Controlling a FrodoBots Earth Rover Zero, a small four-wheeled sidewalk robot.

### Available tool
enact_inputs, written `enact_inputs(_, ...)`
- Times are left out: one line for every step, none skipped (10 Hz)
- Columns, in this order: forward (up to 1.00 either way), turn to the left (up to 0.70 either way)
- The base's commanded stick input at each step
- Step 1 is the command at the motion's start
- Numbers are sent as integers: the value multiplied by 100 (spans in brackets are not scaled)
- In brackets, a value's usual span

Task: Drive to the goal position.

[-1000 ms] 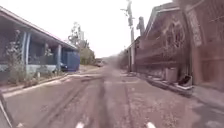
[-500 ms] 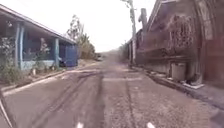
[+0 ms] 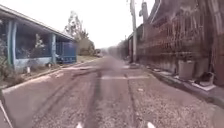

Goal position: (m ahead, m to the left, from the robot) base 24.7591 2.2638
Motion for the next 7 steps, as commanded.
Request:
enact_inputs(70,1)
enact_inputs(70,1)
enact_inputs(70,1)
enact_inputs(70,1)
enact_inputs(70,1)
enact_inputs(70,1)
enact_inputs(70,1)
